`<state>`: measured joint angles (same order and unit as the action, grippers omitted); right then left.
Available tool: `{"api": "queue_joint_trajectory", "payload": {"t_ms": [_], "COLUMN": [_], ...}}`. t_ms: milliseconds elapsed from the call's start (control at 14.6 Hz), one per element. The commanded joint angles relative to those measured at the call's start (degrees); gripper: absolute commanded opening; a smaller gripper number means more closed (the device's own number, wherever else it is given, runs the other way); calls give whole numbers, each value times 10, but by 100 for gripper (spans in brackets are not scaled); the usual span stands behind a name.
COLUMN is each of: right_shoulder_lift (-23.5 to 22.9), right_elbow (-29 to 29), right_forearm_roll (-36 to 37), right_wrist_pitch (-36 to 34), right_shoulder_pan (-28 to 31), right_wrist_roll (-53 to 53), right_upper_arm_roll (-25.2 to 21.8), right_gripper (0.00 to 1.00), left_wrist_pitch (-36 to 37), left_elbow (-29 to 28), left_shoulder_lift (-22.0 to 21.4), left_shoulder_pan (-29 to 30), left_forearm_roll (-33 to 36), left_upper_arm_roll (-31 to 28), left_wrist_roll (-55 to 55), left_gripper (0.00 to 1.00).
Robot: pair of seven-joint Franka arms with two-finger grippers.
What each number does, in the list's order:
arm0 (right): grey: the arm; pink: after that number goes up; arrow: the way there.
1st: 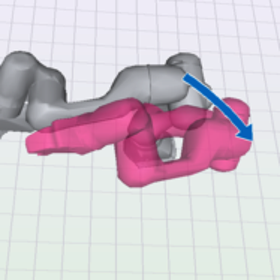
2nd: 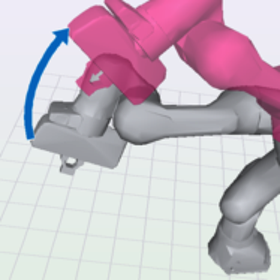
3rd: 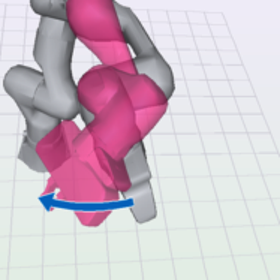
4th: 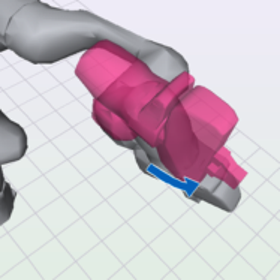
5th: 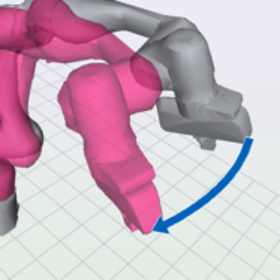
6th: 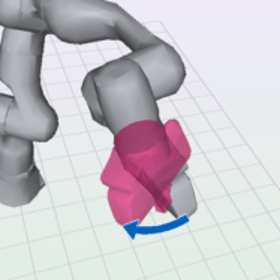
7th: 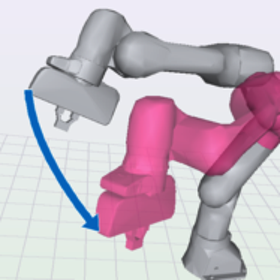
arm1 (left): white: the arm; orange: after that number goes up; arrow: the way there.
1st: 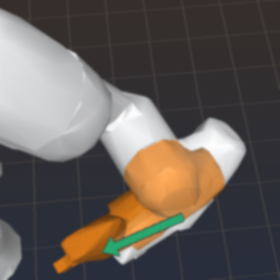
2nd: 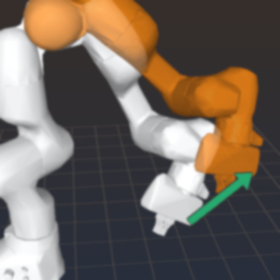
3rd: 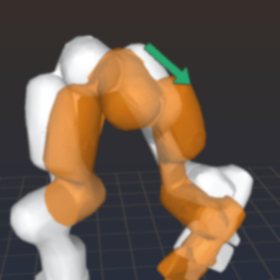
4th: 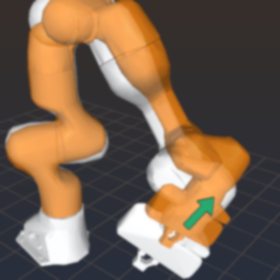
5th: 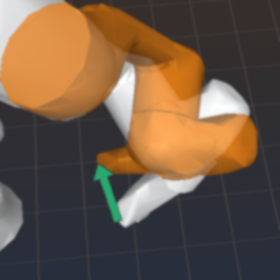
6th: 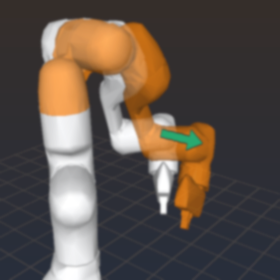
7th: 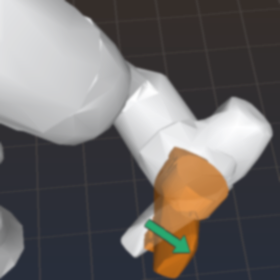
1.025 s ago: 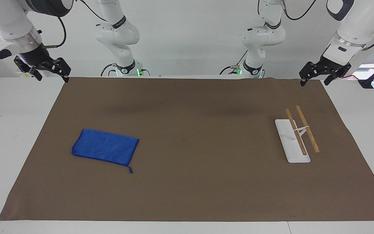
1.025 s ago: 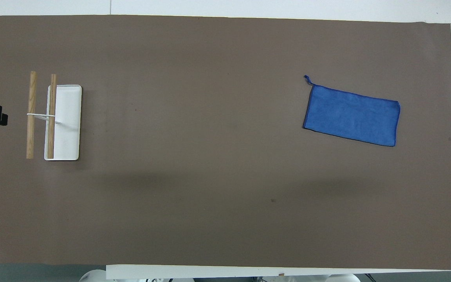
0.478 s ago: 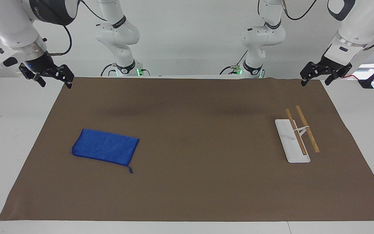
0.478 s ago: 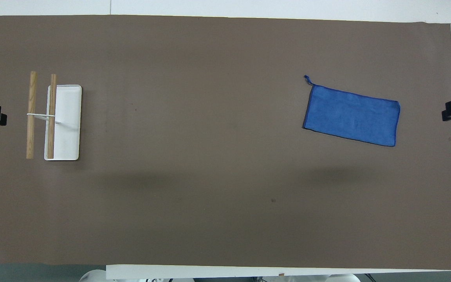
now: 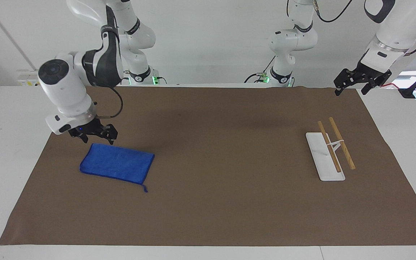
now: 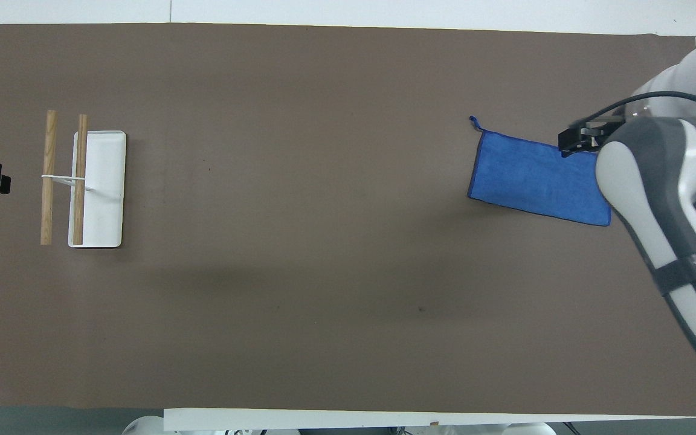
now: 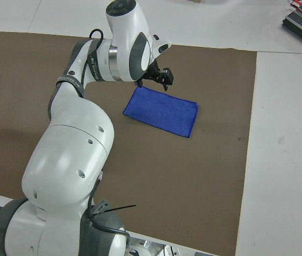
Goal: Right arm passes towel to left arm to hang
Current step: 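Reach the right gripper down to the blue towel's near edge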
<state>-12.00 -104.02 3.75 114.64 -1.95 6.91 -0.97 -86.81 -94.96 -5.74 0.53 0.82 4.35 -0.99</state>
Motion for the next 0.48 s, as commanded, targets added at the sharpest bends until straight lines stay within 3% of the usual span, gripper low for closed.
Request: {"api": "queue_joint_trajectory", "payload": {"t_ms": [0,410], "right_shoulder_lift": [-1,-47], "right_elbow": [-64,-77], "right_forearm_roll": [-6,-35], "right_wrist_pitch": [78,119], "right_shoulder_pan": [7,-3], "right_wrist_roll": [15,8], "right_upper_arm_roll": [1,4], "right_gripper": [100,99], "left_wrist_pitch": [4,4], "left_elbow": [-7,-7], "left_shoulder_lift": [-9,-8], "left_shoulder_pan": [2,2], "left_forearm_roll": [3,3], "left_upper_arm_roll": [0,0], "left_wrist_roll": [-4,-4], "left_gripper": [100,100]}}
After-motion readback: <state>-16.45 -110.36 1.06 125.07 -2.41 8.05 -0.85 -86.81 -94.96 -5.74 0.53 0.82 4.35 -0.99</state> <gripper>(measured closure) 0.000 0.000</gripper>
